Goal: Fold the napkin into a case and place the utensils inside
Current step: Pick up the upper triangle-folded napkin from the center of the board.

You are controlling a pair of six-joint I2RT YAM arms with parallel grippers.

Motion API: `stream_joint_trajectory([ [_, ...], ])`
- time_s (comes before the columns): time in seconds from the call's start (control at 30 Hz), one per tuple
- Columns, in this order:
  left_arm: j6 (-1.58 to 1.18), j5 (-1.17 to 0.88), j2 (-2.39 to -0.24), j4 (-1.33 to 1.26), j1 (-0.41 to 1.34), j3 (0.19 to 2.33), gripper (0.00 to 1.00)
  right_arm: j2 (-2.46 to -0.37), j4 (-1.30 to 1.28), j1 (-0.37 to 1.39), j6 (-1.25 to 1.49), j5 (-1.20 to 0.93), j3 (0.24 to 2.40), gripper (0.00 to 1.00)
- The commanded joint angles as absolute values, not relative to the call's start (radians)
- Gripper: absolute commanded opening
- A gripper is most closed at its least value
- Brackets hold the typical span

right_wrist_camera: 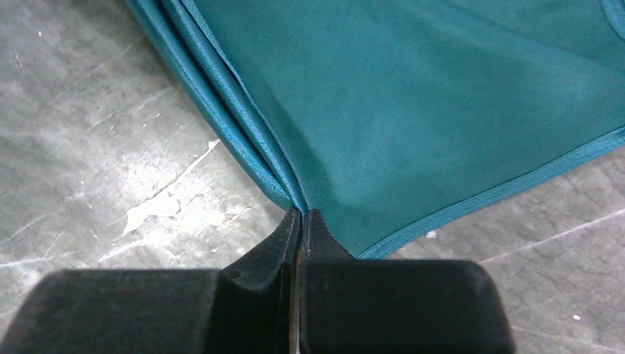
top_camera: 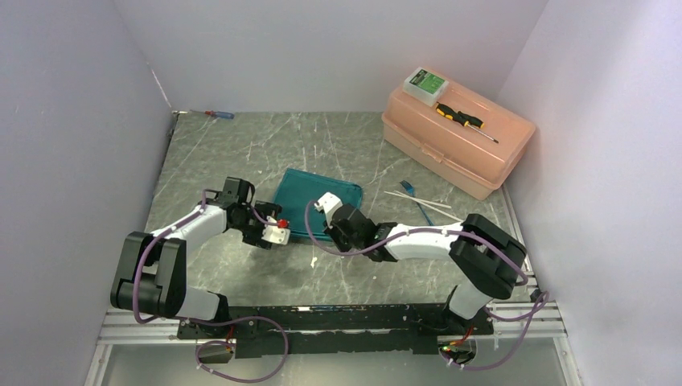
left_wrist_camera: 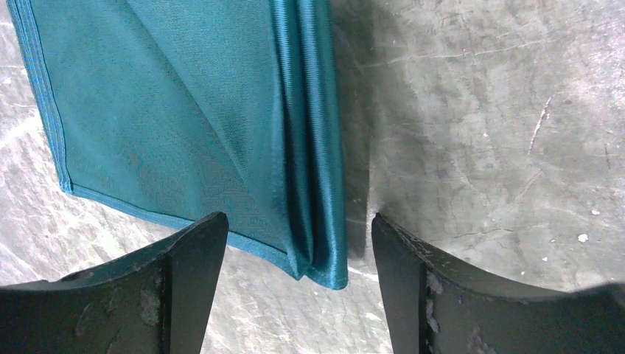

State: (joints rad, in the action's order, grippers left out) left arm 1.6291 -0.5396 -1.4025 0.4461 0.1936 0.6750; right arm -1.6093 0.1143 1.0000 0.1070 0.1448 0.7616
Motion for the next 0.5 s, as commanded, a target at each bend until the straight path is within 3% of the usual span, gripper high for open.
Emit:
stream_joint_trajectory([
  [0.0, 1.642, -0.522, -1.43, 0.532, 0.215, 0.657, 0.77, -1.556, 0.149, 0.959, 0.143, 0.11, 0.806, 0.0],
  [0.17, 1.602, -0.506, -1.449, 0.512, 0.234, 0.665, 0.74, -1.577, 0.158, 0.932, 0.155, 0.083, 0.832, 0.0],
  [0.47, 1.459, -0.379, -1.534, 0.365, 0.255, 0.678, 0.39, -1.562, 0.167, 0.905, 0.165, 0.067, 0.817, 0.0],
])
